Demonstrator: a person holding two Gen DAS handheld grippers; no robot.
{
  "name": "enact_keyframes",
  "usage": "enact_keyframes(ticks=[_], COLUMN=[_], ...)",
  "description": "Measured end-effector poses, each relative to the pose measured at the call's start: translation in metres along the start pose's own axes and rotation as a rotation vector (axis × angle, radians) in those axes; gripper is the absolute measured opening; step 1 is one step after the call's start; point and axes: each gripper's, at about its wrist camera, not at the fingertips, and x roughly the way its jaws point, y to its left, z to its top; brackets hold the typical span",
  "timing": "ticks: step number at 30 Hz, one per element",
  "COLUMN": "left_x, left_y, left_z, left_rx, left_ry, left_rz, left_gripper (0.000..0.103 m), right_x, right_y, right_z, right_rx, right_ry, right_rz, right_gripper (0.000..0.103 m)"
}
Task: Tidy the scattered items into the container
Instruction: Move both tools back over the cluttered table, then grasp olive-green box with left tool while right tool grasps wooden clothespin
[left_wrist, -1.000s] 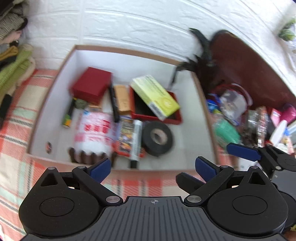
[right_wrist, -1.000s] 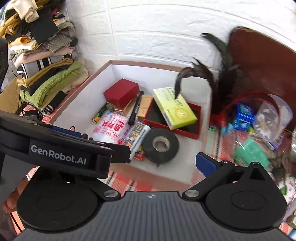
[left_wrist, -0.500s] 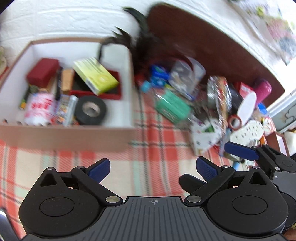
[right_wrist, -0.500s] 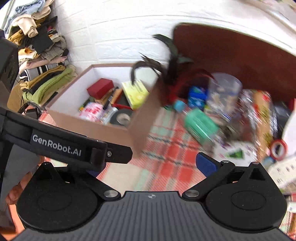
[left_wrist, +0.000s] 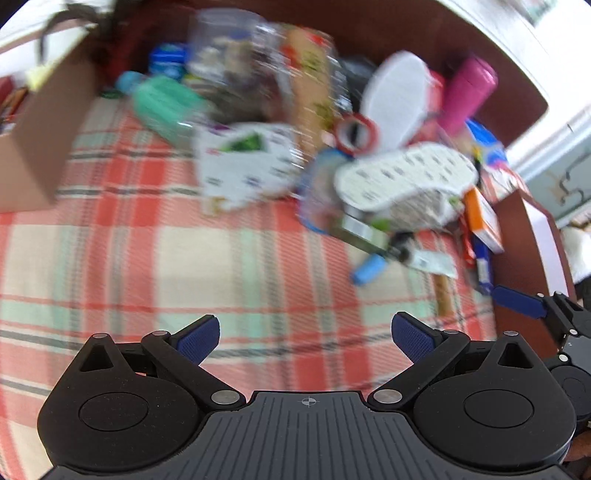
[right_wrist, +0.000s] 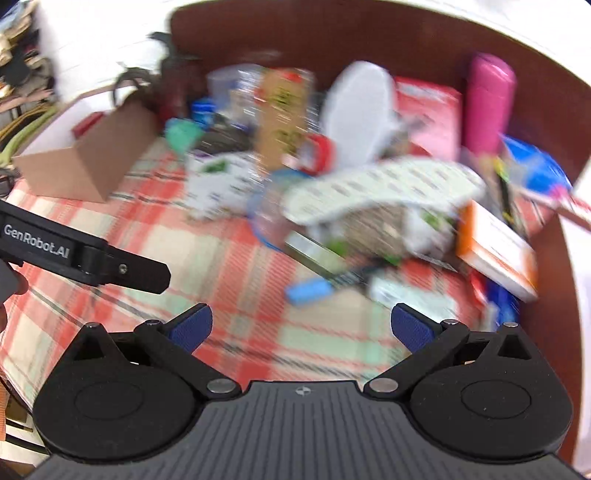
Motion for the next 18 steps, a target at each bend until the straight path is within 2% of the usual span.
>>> enact_keyframes(ticks=[5,9,13,18], left_x=[0.022,0.037,0.054,0.076], left_y=[-0.041,-0.059,-0.065,-0.061], left_z=[0.001,0.003,0.01,0.025], left_rx=[0.079,0.139,0.133,0.061], left_ry=[0.025,0.031,0.054,0.064], left_rz=[-0.009,0.01,0.011,0.022], left_gripper=[0.103,0.103,0.102,0.1], right_x=[-0.002,0.001,0.009,0.02], right_y=[-0.031,-0.049,-0.062,-0.069], right_z=[-0.022,-0.03,-0.033,-0.036], right_rx=[0.033,0.057,0.083,0.07], right_ry=[-0.006,-0.018,-0.013,0.02], right_rz=[-0.035,-0.042,-0.038,-0.03], right_gripper=[0.102,0.103,0.103,0.103])
